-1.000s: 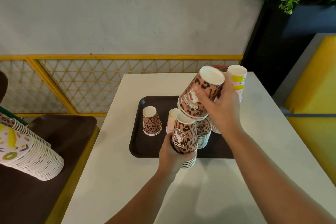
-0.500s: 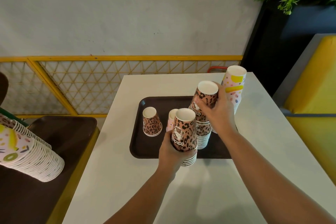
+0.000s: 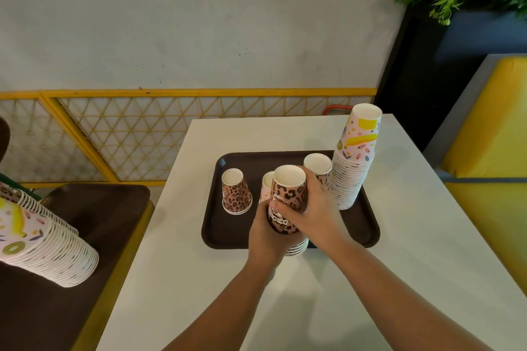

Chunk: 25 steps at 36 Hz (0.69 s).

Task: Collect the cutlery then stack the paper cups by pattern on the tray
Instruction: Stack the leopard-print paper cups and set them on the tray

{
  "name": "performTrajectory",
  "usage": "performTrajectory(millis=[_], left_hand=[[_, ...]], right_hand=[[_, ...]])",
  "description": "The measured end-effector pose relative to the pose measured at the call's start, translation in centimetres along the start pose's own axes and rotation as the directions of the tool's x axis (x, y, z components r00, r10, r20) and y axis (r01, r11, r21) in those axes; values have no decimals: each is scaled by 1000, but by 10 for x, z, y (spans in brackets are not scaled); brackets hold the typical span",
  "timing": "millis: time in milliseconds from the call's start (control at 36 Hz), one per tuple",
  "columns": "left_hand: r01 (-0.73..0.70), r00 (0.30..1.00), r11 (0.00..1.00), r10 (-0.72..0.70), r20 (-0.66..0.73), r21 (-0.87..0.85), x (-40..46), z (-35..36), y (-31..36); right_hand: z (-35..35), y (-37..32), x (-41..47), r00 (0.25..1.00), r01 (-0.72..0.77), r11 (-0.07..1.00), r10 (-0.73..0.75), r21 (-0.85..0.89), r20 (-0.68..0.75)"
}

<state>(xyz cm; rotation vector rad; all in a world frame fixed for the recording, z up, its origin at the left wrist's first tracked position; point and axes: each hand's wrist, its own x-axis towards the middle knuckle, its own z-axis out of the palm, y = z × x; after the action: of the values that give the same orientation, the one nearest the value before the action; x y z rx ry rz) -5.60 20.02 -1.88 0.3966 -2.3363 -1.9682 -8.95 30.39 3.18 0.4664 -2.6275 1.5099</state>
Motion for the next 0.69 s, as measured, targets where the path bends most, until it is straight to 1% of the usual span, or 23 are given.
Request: performTrajectory(millis=[111, 250, 361, 444, 556, 694], left_hand=[[-33, 999, 998, 32, 21, 56, 1, -1, 0], [-54, 998, 991, 48, 47, 125, 1, 0, -1], [-24, 999, 997, 21, 45, 70, -2, -2, -2], [1, 999, 999, -3, 39, 44, -4, -3, -5], [34, 999, 997, -37, 36, 65, -4, -3, -5], [41, 998, 997, -43, 36, 59, -6, -4, -3]], right_hand=[[0, 1, 2, 999, -49, 999, 49, 6, 14], [-3, -1, 4, 999, -41, 999, 41, -19, -20], [-8, -5, 9, 997, -11, 1000, 10, -22, -72], [-18, -15, 16, 989, 41, 999, -39, 11, -141], [-38, -35, 26, 964, 125, 989, -100, 85, -248], [-61, -51, 40, 890, 200, 975, -141, 94, -433]])
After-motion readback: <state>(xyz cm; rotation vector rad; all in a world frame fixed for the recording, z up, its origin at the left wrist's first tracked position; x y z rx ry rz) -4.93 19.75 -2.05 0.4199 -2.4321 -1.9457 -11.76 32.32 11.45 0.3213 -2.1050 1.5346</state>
